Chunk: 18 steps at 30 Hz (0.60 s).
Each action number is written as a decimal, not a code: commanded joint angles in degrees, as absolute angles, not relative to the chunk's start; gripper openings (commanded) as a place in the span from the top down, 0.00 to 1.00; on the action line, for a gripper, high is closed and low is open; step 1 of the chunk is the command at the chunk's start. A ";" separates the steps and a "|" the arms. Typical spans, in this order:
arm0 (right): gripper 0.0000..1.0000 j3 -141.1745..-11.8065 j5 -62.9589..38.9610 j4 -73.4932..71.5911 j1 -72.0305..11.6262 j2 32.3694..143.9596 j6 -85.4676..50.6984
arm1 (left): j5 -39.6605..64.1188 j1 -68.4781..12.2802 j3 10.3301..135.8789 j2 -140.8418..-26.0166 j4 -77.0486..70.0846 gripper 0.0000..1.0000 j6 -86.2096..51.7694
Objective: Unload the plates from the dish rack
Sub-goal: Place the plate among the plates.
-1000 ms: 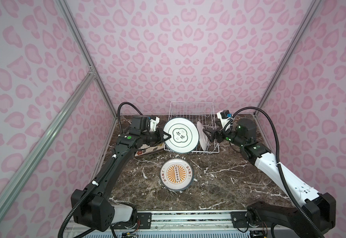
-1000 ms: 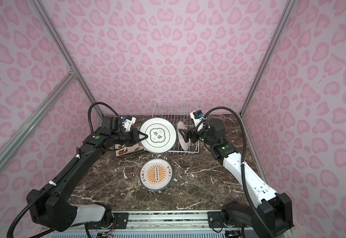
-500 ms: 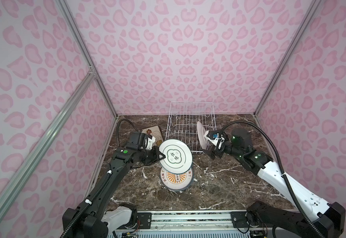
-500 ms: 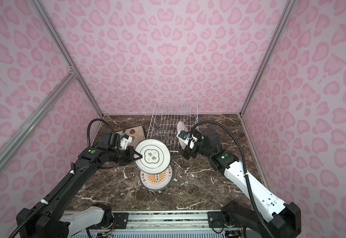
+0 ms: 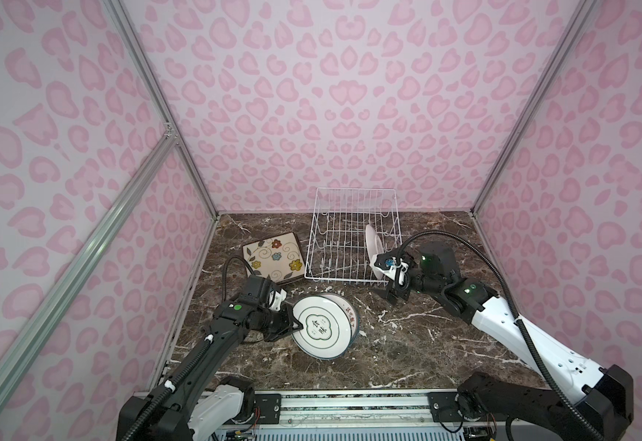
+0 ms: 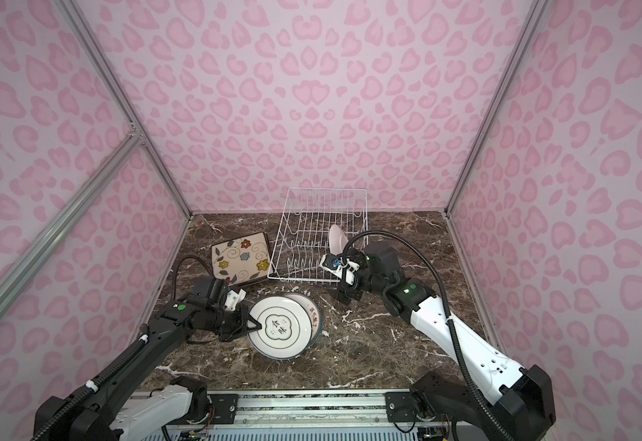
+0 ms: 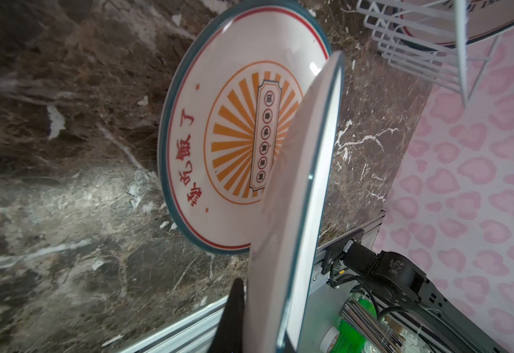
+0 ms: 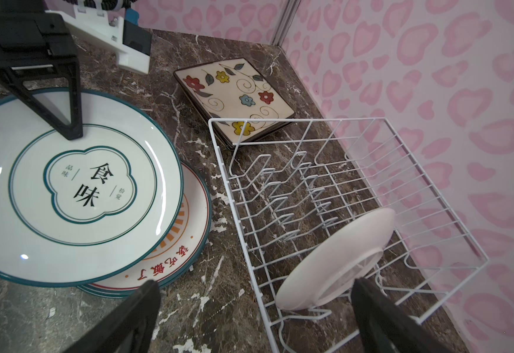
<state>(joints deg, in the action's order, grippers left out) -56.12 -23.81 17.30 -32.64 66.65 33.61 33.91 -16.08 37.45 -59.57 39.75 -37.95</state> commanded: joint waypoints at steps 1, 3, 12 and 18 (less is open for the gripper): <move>0.01 -57.27 -24.08 15.60 -33.21 68.05 33.66 | 37.45 -16.03 35.08 -60.25 29.21 0.97 -40.66; 0.01 -57.57 -23.86 15.07 -33.70 68.67 33.58 | 37.25 -16.02 34.55 -61.33 26.84 0.97 -40.79; 0.01 -57.64 -20.44 12.49 -34.45 69.83 32.89 | 37.05 -16.00 34.43 -68.37 21.58 0.95 -39.33; 0.01 -56.96 -19.21 11.62 -34.52 69.52 32.24 | 37.02 -16.05 34.19 -71.78 22.14 0.85 -38.27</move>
